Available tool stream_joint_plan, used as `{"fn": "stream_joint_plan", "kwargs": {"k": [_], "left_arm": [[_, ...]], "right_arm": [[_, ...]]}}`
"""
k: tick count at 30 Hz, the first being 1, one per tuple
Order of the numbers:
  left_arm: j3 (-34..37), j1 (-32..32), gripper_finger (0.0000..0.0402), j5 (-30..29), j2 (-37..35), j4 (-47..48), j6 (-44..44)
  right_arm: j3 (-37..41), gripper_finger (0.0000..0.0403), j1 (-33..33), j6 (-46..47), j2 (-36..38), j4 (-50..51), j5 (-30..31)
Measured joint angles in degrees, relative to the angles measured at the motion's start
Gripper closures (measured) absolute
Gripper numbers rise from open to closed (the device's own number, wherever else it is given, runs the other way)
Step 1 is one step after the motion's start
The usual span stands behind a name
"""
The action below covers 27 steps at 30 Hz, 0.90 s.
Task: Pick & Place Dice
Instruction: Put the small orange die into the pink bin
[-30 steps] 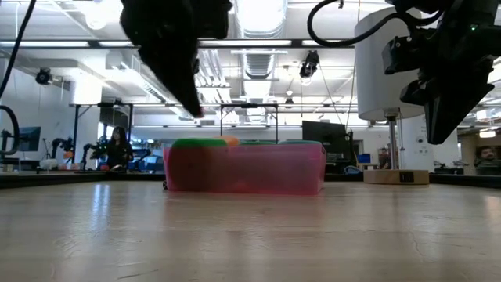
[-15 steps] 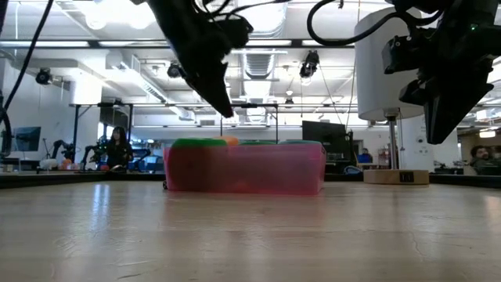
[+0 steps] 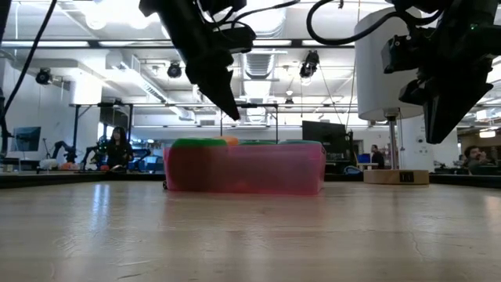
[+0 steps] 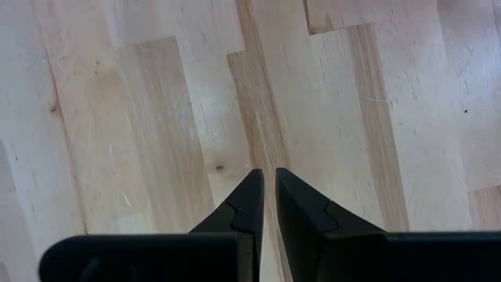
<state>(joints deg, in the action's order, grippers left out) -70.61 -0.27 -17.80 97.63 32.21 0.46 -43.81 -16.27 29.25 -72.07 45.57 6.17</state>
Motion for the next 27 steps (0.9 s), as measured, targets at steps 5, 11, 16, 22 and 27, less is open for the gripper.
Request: {"fn": "stream_joint_plan", "kwargs": {"k": [5,11,16,22,27], "left_arm": [[2.5,0.2,0.0346,0.6,0.2,-4.0,1.5],[4.2,0.4,0.0346,0.7,0.4,-4.4,2.6],[4.3,0.4,0.0337,0.8,0.4,-4.8,2.6],[4.3,0.4,0.0298,0.7,0.4,-4.8,2.5],[4.3,0.7,0.0257,0.4,0.4,-4.2,2.3]], "right_arm": [[0.0,0.0369,0.0,0.0,0.0,-0.1,0.0],[0.0,0.0369,0.0,0.0,0.0,-0.1,0.0],[0.0,0.0369,0.0,0.1,0.0,-0.1,0.0],[0.0,0.0369,0.0,0.1,0.0,-0.1,0.0],[0.0,0.0369,0.0,0.1,0.0,-0.1,0.0]]}}
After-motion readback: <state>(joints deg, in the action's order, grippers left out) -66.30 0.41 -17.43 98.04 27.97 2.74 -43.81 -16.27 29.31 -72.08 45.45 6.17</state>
